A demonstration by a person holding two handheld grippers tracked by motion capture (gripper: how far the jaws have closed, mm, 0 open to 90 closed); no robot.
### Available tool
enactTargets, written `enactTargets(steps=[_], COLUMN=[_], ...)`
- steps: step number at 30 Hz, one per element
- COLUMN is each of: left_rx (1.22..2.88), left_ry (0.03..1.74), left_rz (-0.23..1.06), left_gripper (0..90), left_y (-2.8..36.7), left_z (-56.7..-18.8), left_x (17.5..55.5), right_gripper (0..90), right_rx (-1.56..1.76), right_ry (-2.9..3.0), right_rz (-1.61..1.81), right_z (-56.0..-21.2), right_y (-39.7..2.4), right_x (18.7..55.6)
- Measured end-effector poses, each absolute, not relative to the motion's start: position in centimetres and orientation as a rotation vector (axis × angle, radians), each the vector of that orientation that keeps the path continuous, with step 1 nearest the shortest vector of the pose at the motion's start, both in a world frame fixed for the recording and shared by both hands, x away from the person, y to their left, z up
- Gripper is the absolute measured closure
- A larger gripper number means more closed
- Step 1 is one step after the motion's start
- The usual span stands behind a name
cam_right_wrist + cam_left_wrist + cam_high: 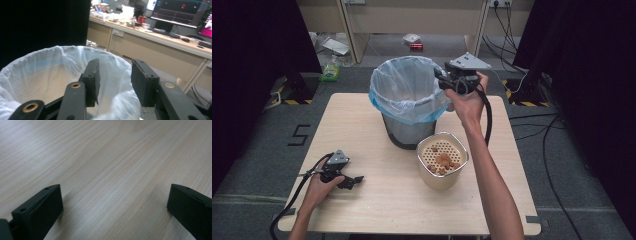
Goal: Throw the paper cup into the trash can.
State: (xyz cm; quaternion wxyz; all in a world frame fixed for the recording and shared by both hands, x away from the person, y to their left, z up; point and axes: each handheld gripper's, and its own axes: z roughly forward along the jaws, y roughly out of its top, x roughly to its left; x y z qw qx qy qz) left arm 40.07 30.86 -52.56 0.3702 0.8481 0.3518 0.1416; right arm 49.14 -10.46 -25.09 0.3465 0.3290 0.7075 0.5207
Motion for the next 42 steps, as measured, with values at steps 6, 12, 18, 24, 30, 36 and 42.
enactTargets(steps=[6, 12, 18, 24, 30, 36, 42], left_rx=[2.176, 2.177, 2.176, 2.177, 2.176, 2.176, 2.176], left_ry=[0.902, 0.902, 0.902, 0.902, 0.902, 0.902, 0.903], left_rz=[0.364, 0.363, 0.363, 0.363, 0.363, 0.363, 0.363], left_gripper=[0.0, 0.0, 0.0, 0.0, 0.0, 0.0, 0.0], left_y=[30.9, 30.9, 30.9, 30.9, 30.9, 30.9, 30.9], left_z=[-52.6, -52.6, -52.6, -52.6, -52.6, -52.6, -52.6], left_x=[40.1, 40.1, 40.1, 40.1, 40.1, 40.1, 40.1], right_gripper=[55.1, 53.1, 51.4, 49.0, 45.0, 44.1, 43.2], right_rx=[0.904, 0.960, 0.986, 1.011, 1.044, 1.057, 1.115], right_ry=[1.820, 1.828, 1.849, 1.885, 1.922, 1.940, 1.974], right_rz=[1.323, 1.290, 1.231, 1.199, 1.158, 1.114, 1.075], right_z=[-25.5, -26.6, -28.1, -29.8, -32.9, -35.5, -39.3], right_y=[-13.9, -17.2, -19.6, -21.4, -23.0, -24.2, -25.8], right_x=[48.4, 47.5, 46.6, 45.5, 43.7, 42.4, 41.0])
